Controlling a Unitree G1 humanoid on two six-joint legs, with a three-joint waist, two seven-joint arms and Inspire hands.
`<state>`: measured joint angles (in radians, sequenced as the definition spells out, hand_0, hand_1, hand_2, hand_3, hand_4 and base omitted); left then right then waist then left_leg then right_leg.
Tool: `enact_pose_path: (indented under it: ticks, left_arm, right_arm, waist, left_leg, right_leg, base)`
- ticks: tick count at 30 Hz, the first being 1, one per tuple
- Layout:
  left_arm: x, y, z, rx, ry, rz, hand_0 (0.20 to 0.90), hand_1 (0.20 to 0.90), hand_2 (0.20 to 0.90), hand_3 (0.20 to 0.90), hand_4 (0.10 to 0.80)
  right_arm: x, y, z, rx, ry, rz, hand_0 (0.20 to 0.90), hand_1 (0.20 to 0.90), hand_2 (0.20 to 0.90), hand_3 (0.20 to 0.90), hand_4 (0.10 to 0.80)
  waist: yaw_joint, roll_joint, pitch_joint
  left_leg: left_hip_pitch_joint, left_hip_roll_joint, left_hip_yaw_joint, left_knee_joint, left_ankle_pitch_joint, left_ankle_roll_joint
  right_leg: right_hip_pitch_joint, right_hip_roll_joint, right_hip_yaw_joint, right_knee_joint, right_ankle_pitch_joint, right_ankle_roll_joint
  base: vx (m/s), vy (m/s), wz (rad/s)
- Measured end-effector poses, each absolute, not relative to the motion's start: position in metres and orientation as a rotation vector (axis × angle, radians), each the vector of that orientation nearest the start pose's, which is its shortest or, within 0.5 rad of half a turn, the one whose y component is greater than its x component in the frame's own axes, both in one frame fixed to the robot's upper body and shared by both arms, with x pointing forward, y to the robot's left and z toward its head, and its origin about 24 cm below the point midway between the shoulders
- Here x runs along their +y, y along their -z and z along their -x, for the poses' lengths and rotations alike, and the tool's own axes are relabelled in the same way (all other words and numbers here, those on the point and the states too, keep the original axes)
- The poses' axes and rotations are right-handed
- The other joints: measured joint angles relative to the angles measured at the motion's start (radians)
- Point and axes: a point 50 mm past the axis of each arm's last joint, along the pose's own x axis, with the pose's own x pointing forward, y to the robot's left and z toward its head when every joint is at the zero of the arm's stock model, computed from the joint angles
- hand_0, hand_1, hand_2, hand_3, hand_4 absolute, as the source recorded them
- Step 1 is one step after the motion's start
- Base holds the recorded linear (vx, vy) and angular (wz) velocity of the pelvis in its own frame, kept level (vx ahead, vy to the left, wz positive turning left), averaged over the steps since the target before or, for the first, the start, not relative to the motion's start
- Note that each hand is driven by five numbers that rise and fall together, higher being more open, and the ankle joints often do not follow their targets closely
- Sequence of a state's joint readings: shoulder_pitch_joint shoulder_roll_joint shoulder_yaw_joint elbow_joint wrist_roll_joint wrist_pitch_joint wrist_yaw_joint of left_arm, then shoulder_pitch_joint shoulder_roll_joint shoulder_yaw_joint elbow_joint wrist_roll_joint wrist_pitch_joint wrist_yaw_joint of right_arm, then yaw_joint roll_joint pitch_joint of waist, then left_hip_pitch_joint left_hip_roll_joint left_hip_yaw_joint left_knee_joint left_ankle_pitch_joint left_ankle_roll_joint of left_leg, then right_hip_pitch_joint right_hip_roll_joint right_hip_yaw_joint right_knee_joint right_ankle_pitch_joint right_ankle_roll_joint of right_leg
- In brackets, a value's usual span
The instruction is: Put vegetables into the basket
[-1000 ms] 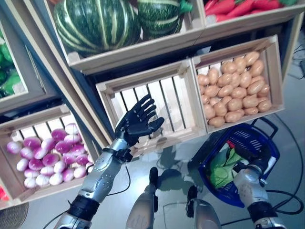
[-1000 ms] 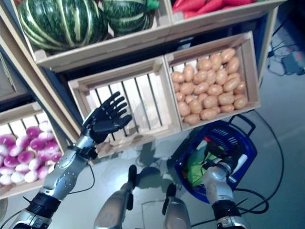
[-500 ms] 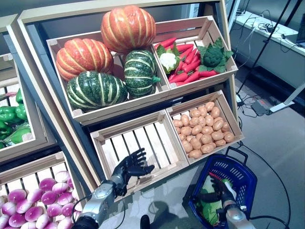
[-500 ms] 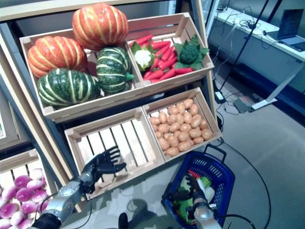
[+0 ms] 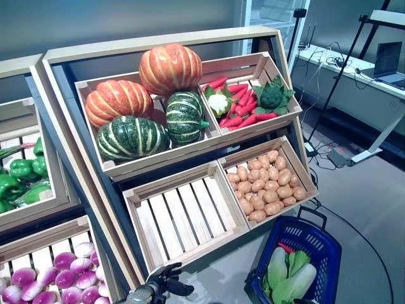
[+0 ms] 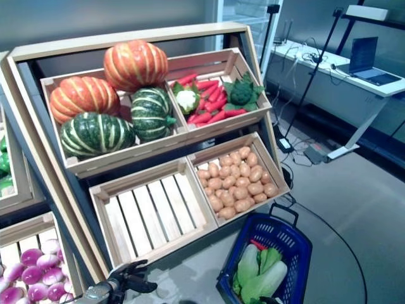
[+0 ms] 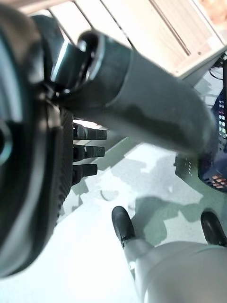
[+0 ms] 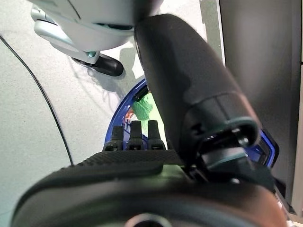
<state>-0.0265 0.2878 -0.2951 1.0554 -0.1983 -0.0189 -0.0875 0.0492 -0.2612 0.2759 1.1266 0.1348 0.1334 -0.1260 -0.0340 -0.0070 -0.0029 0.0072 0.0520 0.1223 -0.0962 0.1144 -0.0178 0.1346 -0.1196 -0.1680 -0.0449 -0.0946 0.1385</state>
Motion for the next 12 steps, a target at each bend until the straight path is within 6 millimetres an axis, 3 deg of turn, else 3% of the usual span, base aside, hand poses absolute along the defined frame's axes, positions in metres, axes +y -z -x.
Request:
enact_pose_path:
  ticks: [12]
  left_arm:
    - [0.2184,0.1512,-0.1267,1.094,0.084,-0.272,0.900,0.900,0.900,0.900,0.800]
  right_arm:
    - [-0.2349,0.1642,-0.0726,1.343,0.099,0.338,0.900,0.900,0.900,0.900,0.800]
  waist:
    - [-0.003,0.018,-0.028]
  left_leg:
    - [0.000,-0.001,0.003,0.000,-0.003,0.002]
  right_leg:
    - [0.002,0.000,0.003,-0.008,0.000,0.000]
  base:
    - [0.000,0.000,0.00]
